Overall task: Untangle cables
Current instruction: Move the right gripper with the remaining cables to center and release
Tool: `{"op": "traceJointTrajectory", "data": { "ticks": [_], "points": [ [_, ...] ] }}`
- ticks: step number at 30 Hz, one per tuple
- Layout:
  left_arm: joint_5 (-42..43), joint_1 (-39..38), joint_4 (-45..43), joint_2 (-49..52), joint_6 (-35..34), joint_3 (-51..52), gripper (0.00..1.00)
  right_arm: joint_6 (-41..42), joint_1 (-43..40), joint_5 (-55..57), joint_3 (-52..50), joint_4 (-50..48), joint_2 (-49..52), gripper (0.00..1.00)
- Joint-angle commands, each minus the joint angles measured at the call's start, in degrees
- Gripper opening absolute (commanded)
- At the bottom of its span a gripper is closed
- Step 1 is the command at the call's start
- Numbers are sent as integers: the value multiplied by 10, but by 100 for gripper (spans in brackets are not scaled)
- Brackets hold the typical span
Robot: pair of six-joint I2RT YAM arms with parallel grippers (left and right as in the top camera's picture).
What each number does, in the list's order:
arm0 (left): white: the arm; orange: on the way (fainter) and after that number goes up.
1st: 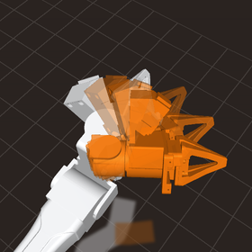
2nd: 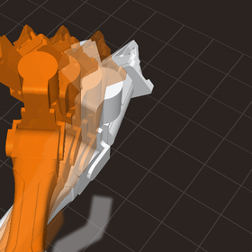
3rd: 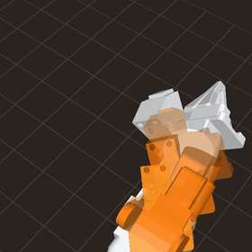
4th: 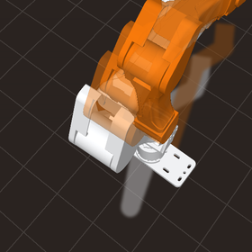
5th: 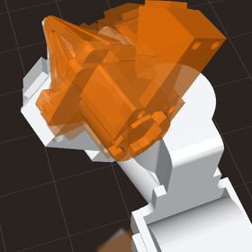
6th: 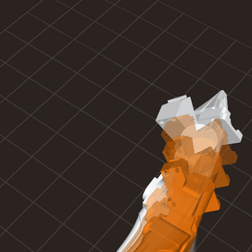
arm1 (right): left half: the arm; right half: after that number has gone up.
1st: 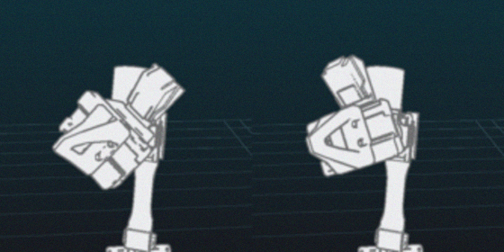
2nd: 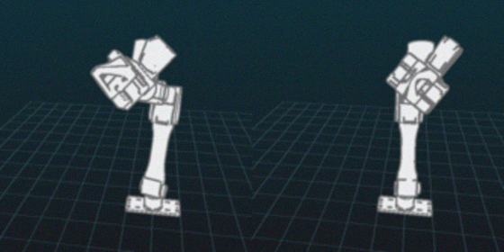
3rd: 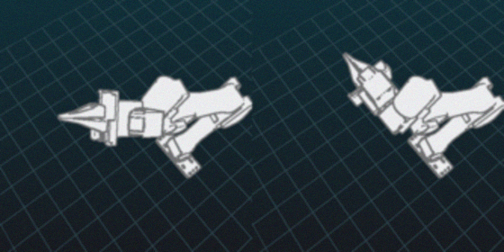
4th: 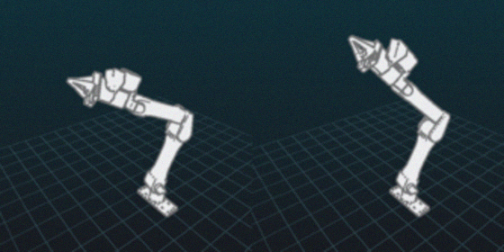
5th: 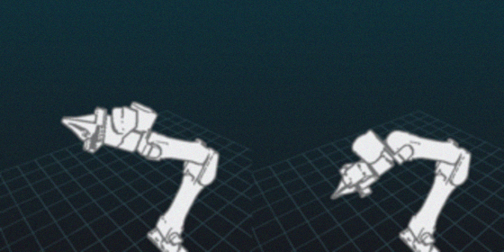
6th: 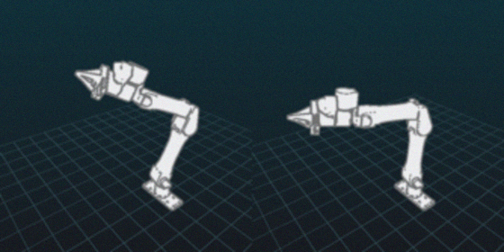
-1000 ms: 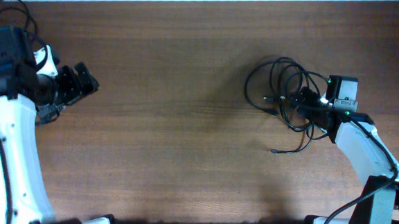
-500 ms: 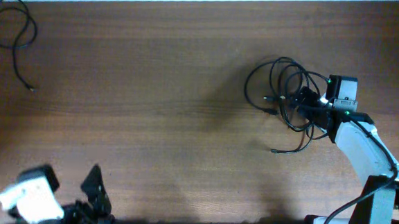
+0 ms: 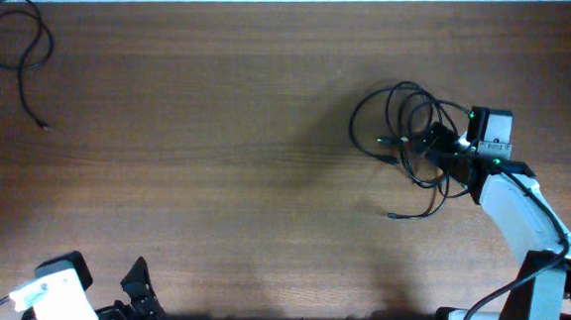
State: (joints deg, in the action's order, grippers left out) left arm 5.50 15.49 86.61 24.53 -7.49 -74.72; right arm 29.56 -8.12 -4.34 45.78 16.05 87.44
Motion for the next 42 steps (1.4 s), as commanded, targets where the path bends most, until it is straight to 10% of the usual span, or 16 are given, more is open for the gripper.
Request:
{"op": "traceJointTrajectory", "data": {
  "ticks": [1, 14, 19, 20, 23, 27, 33, 35, 36, 42],
  "points": [
    [-8, -1, 0, -1, 7, 4, 99, -4, -2, 5, -5, -8, 1, 99],
    [-4, -1, -31, -1, 7, 7, 99, -2, -1, -186, -5, 50, 1, 100],
    [-4, -1, -37, -1, -20, 7, 99, -163, 28, -235, -5, 2, 1, 99],
    [-4, -1, -38, -1, -23, 8, 99, -162, 39, -256, -5, -6, 1, 93],
    [-4, -1, -51, -1, -23, 21, 99, -143, 108, -365, -5, -54, 1, 21],
    [-4, -1, -84, -1, -23, 64, 99, -50, 282, -370, 7, -181, 0, 4],
    [-4, -1, -99, -1, -23, 75, 99, -36, 479, -207, 127, -181, 1, 14],
    [-4, -1, -99, -1, -23, 75, 99, -35, 481, -157, 129, -133, 1, 81],
    [-4, -1, -99, -1, -23, 75, 99, -36, 479, -141, 129, -105, 1, 98],
    [-4, -1, -99, -1, -23, 75, 99, -36, 403, 1, 129, 148, 0, 99]
  ]
}}
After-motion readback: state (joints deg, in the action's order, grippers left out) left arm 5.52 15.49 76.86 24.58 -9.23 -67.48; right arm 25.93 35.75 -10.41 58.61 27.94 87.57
